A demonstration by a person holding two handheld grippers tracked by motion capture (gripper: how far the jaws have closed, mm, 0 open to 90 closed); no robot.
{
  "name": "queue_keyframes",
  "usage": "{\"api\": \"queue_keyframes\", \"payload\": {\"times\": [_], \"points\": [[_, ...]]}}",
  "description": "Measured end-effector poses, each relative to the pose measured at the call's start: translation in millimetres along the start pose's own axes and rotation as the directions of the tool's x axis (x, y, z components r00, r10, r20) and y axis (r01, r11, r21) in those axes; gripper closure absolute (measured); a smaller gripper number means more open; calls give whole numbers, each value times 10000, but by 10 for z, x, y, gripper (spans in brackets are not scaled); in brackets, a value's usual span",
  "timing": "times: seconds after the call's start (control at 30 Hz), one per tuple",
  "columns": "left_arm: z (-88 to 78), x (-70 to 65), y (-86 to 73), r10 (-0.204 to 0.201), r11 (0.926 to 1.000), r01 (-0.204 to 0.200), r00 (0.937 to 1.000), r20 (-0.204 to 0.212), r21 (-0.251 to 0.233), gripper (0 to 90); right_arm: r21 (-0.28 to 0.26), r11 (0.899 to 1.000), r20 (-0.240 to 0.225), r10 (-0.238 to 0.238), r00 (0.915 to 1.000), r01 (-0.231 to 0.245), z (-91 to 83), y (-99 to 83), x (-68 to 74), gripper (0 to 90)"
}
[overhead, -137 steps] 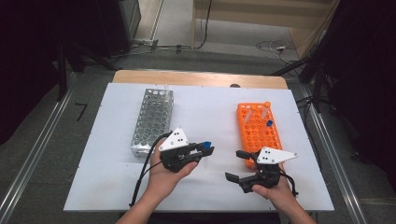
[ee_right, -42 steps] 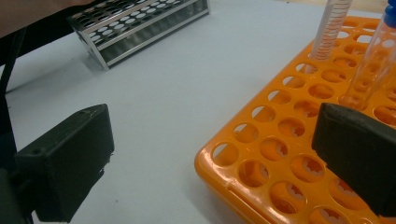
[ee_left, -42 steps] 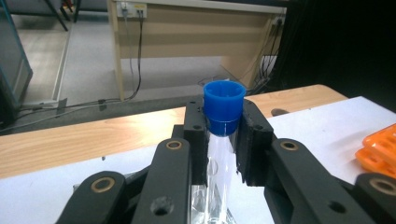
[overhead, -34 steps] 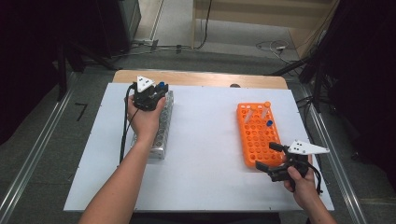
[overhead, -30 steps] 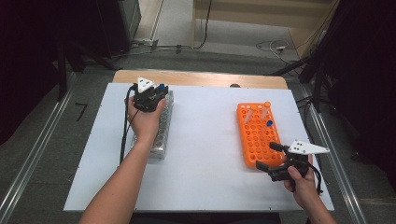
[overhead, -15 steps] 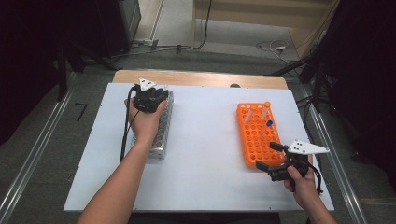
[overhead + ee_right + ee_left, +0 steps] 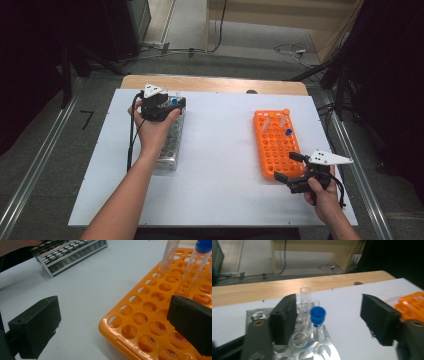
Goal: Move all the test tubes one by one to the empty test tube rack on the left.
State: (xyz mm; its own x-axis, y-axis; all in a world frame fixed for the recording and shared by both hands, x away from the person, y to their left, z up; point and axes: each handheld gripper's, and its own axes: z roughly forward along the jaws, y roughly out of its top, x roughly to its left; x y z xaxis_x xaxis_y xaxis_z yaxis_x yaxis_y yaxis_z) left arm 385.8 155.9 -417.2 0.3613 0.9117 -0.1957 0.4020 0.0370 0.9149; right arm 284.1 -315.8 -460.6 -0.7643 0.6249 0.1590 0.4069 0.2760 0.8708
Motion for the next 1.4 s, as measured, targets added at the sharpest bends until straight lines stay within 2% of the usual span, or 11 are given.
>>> {"api": "queue_keyframes", "payload": {"times": [0.13, 0.23, 0.37, 0.57, 0.73, 0.87, 1.17, 1.27, 1.4], "points": [[-125, -67, 7, 171, 9997, -163, 9987, 475, -190, 126, -9, 10000, 5, 35, 10000, -35, 3, 2, -2, 0], [-241, -124, -8, 303, 9989, -271, 9957, 877, -377, 77, 14, 10000, 5, 51, 10000, -51, 5, 5, -4, 0], [-371, -186, -40, 446, 9983, -399, 9918, 1194, -422, 18, 9, 10000, 7, 72, 10000, -72, 5, 13, -6, 0], [-546, -289, -123, 599, 9972, -514, 9843, 1662, -550, 0, 7, 9999, 83, 159, 9998, -159, 10, 24, -30, 0], [-646, -396, -225, 881, 9954, -788, 9770, 1940, -553, 0, 43, 9999, 139, 167, 9998, -168, 22, 33, -60, 0], [-709, -449, -283, 868, 9951, -743, 9719, 2190, -647, 0, 25, 9997, 231, 225, 9995, -225, 24, 45, -87, 0], [-815, -516, -369, 1005, 9938, -861, 9673, 2329, -710, 0, -148, 9993, 572, 356, 9977, -348, 54, 163, -154, 0], [-830, -516, -396, 941, 9944, -804, 9683, 2313, -682, 0, -268, 9986, 745, 477, 9961, -458, 70, 233, -184, 0], [-855, -523, -438, 921, 9948, -792, 9683, 2320, -646, 0, -284, 9983, 1265, 544, 9905, -512, 97, 305, -203, 5]]}}
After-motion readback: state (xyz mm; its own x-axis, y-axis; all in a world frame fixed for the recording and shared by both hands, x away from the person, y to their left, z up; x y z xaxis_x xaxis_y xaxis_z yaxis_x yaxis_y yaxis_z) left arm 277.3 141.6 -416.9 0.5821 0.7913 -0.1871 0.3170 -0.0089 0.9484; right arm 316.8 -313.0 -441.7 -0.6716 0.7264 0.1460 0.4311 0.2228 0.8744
